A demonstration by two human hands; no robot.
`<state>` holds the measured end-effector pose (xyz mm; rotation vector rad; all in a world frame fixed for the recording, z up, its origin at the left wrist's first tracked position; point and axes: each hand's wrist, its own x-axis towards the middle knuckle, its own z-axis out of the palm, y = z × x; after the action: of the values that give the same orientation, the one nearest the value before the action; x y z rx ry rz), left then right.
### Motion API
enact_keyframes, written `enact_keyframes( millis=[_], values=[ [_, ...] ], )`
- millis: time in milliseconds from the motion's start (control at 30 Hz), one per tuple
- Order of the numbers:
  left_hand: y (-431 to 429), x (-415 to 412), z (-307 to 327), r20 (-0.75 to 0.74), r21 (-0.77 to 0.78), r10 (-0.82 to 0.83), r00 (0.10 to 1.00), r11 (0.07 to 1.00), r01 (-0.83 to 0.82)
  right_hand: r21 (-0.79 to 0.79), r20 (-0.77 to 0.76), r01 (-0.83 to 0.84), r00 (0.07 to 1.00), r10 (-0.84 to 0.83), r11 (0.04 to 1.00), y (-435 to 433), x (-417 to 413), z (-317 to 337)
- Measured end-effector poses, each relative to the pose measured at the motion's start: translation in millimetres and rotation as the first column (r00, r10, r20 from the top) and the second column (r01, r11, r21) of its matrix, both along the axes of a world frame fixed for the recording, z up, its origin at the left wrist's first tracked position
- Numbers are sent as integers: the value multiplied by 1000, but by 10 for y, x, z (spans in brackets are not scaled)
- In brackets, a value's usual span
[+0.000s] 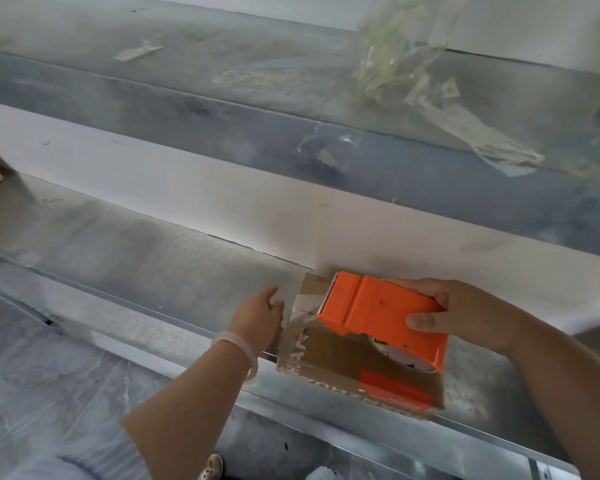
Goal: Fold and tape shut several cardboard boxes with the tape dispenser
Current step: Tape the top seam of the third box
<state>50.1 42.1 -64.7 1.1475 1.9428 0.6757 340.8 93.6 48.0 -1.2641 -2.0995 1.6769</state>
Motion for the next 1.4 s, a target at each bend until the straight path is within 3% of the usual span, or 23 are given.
enact_keyframes(
  millis=[67, 100, 167, 233, 300, 400, 600, 700, 1033, 1400],
  values=[
    [-26, 30, 73, 163, 191, 93, 982, 974, -124, -10, -1, -3, 1000, 3, 1000, -5, -7, 7],
    [-53, 65, 119, 238, 259, 38, 971, 960, -101, -8, 0, -5, 1000, 5, 1000, -8, -12, 11],
    [-122, 159, 154, 349, 333, -177, 920, 941, 55, -4, -2, 3, 1000, -3, 1000, -15, -14, 17],
    [-176, 225, 111, 360, 336, -359, 861, 911, 239, -1, -12, 19, 1000, -19, 1000, -25, -10, 12],
    [-198, 213, 52, 184, 313, -468, 864, 861, 400, 10, -19, 29, 999, -28, 1000, -29, -7, -1],
    [-183, 166, 44, -221, 259, -542, 811, 769, 584, 12, -30, 51, 998, -50, 999, -25, -7, -26],
    [-176, 199, 56, -382, 144, -521, 763, 782, 606, -3, -57, 55, 997, -55, 998, -19, -31, -53],
    [-184, 211, 82, -511, 51, -517, 687, 779, 625, -7, -65, 41, 997, -42, 999, 1, -28, -50],
    [-195, 213, 183, -594, -71, -550, 587, 763, 643, 66, 66, -28, 998, 24, 997, 132, 134, 34],
    [-184, 218, 251, -622, -45, -516, 589, 775, 631, 66, 131, -46, 991, 37, 997, 132, 524, 136]
  ],
)
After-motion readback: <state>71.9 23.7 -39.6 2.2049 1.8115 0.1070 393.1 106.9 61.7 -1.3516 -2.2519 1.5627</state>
